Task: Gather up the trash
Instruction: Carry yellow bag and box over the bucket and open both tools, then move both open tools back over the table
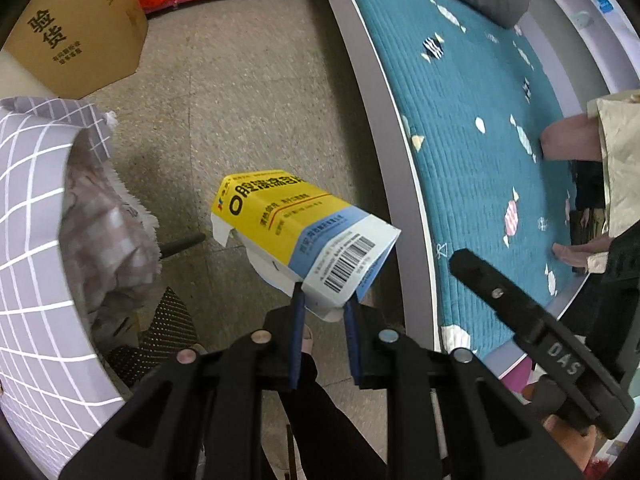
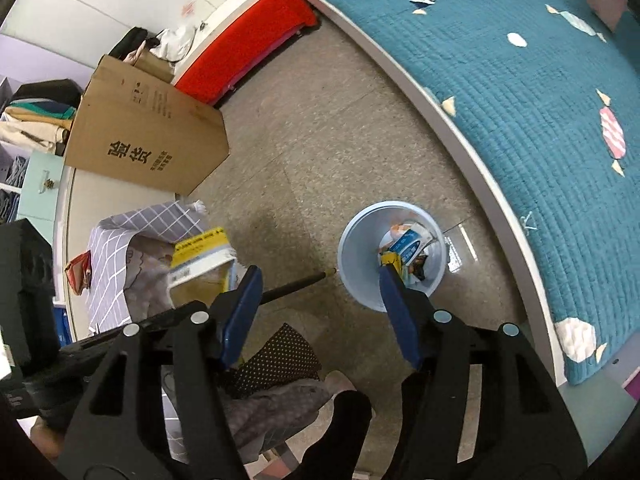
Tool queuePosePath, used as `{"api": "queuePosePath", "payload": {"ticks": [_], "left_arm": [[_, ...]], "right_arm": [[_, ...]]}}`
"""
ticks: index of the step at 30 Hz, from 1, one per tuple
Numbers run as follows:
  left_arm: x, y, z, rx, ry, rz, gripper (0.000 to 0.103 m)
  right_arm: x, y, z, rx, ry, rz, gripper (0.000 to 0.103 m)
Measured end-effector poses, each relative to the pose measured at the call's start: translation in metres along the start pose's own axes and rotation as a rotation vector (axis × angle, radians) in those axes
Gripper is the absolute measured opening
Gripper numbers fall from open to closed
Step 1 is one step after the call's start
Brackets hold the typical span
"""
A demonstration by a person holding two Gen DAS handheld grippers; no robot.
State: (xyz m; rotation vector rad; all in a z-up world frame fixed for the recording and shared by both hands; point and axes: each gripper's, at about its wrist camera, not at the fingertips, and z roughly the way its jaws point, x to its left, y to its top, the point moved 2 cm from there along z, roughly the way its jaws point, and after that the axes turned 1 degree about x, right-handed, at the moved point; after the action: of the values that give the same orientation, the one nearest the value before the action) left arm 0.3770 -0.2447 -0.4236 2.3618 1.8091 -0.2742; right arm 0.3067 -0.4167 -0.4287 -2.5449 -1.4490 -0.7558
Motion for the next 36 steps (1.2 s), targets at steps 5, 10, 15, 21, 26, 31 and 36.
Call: {"api": "queuePosePath", "payload": {"ticks": [5, 10, 15, 21, 26, 31, 36], "left_arm": [[-0.018, 0.003, 0.014, 0.032, -0.011, 0.026, 0.018], [-0.035, 0.006, 0.018, 0.039, -0.018, 0.065, 0.018], [-0.044, 0.011, 0.019, 0.031, -0.024, 0.068, 0.059], [-0.038, 0.009, 0.014, 0.004, 0.022, 0.049, 0.066], [-0.026, 0.004, 0.002, -0.017, 0.033, 0.021, 0.066], [-0.005, -0.002, -0.018, -0.055, 0.031, -0.016, 0.066], [0.034, -0.012, -0.051, -0.114, 0.024, -0.076, 0.066]], "right_arm": [[-0.012, 0.004, -0.011, -0.03, -0.008, 0.033, 0.062], [-0.027, 0.006, -0.023, -0.061, -0.009, 0.07, 0.062], [-0.038, 0.006, -0.03, -0.077, -0.012, 0.094, 0.062], [-0.039, 0.003, -0.031, -0.075, -0.014, 0.095, 0.062], [-0.024, -0.002, -0.03, -0.069, -0.004, 0.067, 0.062], [0.004, -0.007, -0.029, -0.064, 0.01, 0.021, 0.062], [0.043, -0.015, -0.024, -0.059, 0.023, -0.032, 0.062]]}}
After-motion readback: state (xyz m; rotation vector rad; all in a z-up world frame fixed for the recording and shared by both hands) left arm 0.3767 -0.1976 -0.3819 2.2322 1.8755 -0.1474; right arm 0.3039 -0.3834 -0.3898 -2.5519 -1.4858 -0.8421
